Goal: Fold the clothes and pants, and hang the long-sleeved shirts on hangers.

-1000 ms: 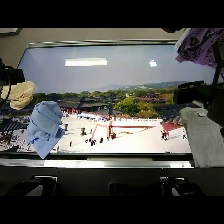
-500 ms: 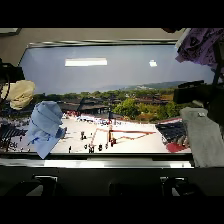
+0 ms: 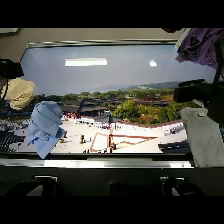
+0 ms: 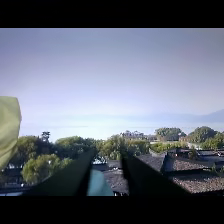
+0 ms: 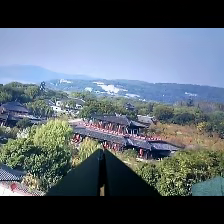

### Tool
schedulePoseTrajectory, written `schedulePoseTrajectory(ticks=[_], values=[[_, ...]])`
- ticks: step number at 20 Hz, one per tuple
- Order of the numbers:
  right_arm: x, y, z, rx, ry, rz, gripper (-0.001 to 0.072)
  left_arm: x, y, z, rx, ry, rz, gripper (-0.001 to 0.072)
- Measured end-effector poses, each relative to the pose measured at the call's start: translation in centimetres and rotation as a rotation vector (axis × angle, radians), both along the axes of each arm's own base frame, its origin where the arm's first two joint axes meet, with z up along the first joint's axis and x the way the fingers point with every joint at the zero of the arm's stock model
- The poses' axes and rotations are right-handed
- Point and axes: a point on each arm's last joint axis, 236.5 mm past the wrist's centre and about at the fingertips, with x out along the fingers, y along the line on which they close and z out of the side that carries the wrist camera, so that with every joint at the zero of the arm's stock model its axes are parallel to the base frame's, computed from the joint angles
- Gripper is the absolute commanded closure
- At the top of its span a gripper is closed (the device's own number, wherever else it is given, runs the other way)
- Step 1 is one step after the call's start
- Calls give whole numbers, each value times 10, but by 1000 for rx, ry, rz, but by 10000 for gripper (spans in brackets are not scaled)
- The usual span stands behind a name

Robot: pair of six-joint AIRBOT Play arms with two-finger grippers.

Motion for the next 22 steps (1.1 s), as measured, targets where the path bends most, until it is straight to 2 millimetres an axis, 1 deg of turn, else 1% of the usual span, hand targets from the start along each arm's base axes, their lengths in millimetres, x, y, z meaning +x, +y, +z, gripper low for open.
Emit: schedulePoseTrajectory(ticks=[1,2,3,6,9,12,14,15,17,19,20,21,22], values=[[0,0,0,0,-2,0,673,-2,0,-4,-20,19,15,-13],[0,0,1,0,-3,0,673,-6,3,-15,-40,63,43,-13],[1,0,1,1,-6,0,673,-12,10,-31,-54,127,83,-13],[1,0,1,0,-6,0,672,-35,42,-100,-100,357,236,-13],[1,-1,1,-3,-5,-1,672,-54,61,-168,-155,511,337,-13],[0,-1,0,-3,0,-1,671,-67,66,-228,-211,603,403,-13],[-1,-1,-1,-3,5,-1,671,-70,68,-259,-236,633,446,-13],[-1,-1,-2,-3,10,-2,671,-70,69,-271,-247,637,460,-8],[-2,-1,-3,0,14,-4,671,-67,69,-291,-267,645,481,684],[-2,-1,-3,1,18,-4,671,-62,62,-301,-307,645,483,692],[-3,-1,-4,1,21,-5,671,-58,54,-301,-346,641,476,692],[-3,-1,-5,0,28,-4,672,-52,40,-298,-388,635,444,692],[-5,-1,-7,0,37,-4,671,-43,21,-291,-440,620,399,692]])
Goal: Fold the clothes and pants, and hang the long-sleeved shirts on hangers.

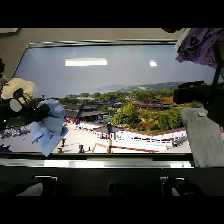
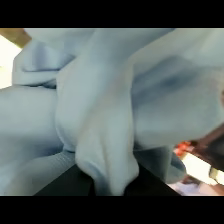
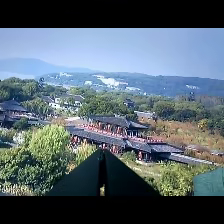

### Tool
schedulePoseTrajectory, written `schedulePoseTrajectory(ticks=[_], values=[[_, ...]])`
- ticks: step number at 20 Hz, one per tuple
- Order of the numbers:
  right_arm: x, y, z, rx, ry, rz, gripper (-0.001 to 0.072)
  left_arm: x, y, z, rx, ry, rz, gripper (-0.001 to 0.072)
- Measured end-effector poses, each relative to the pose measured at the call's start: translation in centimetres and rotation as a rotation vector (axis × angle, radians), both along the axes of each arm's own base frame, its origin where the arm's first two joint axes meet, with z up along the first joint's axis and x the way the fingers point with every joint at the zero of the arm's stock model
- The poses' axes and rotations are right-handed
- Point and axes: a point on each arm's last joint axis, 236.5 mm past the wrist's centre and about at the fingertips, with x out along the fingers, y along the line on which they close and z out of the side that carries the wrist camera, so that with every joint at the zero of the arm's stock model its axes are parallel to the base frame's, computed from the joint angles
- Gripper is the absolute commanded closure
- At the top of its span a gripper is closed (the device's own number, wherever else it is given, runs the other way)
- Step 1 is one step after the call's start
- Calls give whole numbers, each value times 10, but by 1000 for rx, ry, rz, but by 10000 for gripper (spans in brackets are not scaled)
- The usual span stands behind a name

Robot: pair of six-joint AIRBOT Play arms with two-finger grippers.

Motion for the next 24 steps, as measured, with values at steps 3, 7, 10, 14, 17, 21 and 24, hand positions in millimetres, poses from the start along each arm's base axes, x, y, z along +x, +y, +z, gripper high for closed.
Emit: schedulePoseTrajectory(ticks=[3,7,10,14,17,21,24], values=[[-7,-1,-10,-4,51,0,672,22,-86,40,-183,-113,-121,692],[-18,-1,-23,-15,125,4,671,11,-229,89,-376,-212,-344,692],[-26,-2,-32,-23,172,5,671,-14,-320,97,-480,-242,-420,690],[-34,-5,-41,-35,221,4,657,-41,-404,61,-548,-217,-425,453],[-34,-11,-51,-29,254,-40,477,-40,-413,43,-559,-191,-377,13],[-20,-52,-61,-94,247,-223,407,-5,-350,68,-490,-237,-365,13],[-1,-59,-90,-74,275,-301,405,11,-263,92,-360,-251,-367,16]])
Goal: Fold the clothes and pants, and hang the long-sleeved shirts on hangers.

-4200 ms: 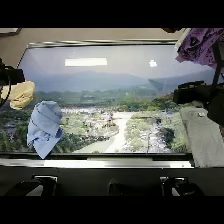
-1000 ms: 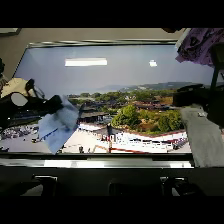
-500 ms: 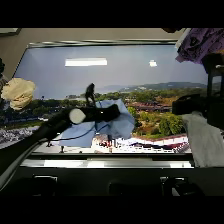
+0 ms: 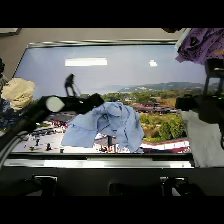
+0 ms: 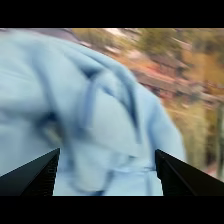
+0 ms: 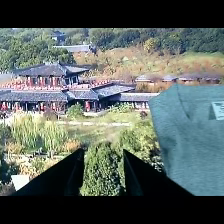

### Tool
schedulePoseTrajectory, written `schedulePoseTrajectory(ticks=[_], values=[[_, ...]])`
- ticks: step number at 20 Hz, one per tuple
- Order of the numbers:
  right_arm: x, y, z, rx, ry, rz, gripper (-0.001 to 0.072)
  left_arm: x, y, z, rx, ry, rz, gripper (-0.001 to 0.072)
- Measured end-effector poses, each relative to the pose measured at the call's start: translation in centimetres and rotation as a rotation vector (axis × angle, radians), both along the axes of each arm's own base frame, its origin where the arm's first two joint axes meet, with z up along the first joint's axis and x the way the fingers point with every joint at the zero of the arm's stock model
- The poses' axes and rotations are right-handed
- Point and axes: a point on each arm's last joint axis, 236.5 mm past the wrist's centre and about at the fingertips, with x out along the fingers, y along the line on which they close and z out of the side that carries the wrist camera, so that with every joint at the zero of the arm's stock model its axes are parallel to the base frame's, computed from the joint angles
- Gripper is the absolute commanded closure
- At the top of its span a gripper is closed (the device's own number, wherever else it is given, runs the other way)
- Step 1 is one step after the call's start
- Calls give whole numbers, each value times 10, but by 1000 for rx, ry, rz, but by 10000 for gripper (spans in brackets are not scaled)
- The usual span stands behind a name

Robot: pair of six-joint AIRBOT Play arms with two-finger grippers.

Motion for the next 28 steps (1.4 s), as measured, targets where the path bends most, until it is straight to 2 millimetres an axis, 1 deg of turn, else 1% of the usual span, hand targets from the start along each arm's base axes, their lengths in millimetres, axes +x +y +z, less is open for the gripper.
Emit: schedulePoseTrajectory(ticks=[1,2,4,5,6,7,8,9,10,11,13,14,15,17,19,21,23,24,28], values=[[6,6,-19,30,32,-4,405,0,29,5,44,5,10,20],[9,17,-43,75,85,0,404,-2,56,9,81,12,22,21],[10,51,-94,191,222,53,400,-11,105,14,147,44,45,24],[6,71,-117,256,299,95,400,-16,122,16,167,60,56,29],[2,89,-136,318,361,134,399,-21,139,15,187,84,68,29],[-2,106,-152,375,421,171,399,-26,151,15,198,103,77,29],[-5,118,-165,417,462,197,389,-30,161,15,206,120,88,29],[-7,128,-176,454,496,217,382,-33,168,14,212,134,94,29],[-8,134,-184,479,521,231,351,-35,174,14,220,142,98,29],[-10,140,-191,502,542,244,352,-37,177,14,221,151,102,30],[-13,151,-200,545,571,269,359,-40,183,14,228,161,105,29],[-15,155,-203,563,587,281,416,-41,184,13,230,165,107,30],[-19,159,-205,576,605,296,500,-42,185,13,231,168,108,31],[-20,163,-207,592,613,312,674,-44,187,13,231,178,107,96],[-20,165,-208,596,614,327,677,-48,189,9,231,199,112,95],[-21,165,-207,590,613,337,677,-55,203,-5,243,242,142,94],[-21,160,-204,560,601,347,678,-68,219,-30,223,304,174,94],[-21,157,-201,548,595,343,678,-74,223,-43,189,325,180,94],[-23,151,-183,524,570,326,677,-101,219,-93,39,361,165,94]])
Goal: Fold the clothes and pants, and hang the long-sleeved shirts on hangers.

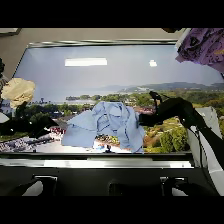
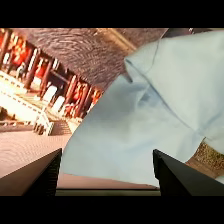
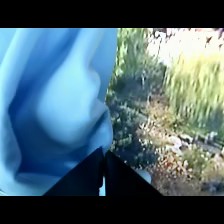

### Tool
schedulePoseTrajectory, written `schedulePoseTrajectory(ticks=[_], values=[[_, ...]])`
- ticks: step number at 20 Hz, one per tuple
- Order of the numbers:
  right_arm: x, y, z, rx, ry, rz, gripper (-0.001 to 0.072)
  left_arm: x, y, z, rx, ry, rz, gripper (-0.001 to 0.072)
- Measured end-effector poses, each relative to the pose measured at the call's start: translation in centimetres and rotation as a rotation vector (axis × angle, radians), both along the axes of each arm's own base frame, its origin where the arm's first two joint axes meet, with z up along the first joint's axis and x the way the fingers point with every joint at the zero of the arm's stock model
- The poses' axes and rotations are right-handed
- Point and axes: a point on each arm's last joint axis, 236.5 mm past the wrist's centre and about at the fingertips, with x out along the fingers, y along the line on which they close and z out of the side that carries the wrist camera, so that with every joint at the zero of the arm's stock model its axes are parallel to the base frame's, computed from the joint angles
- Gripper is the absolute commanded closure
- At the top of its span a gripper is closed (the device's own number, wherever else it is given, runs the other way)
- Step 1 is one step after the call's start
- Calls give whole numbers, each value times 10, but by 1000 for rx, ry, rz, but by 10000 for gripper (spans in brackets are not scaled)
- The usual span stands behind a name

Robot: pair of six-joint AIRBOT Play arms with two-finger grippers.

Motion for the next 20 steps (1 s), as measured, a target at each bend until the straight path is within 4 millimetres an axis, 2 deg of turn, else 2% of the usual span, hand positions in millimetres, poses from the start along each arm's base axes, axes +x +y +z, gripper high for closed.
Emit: schedulePoseTrajectory(ticks=[2,5,10,14,15,16,18,20], values=[[-5,-1,7,-2,6,0,677,-11,-5,-20,-41,1,8,94],[-13,-1,11,-3,31,2,676,-20,-8,-40,-64,-3,13,94],[-19,4,16,26,62,-16,676,-19,-11,-57,-77,-11,17,95],[-20,11,21,60,74,-30,676,-16,-32,-65,-125,-9,-23,119],[-20,12,22,65,75,-37,676,-16,-39,-67,-135,-6,-37,342],[-20,13,24,69,72,-40,677,-18,-43,-72,-132,3,-54,681],[-19,14,30,77,57,-46,677,-21,-48,-76,-128,12,-83,690],[-10,13,44,76,4,-58,678,-11,-53,-68,-140,-15,-89,693]])
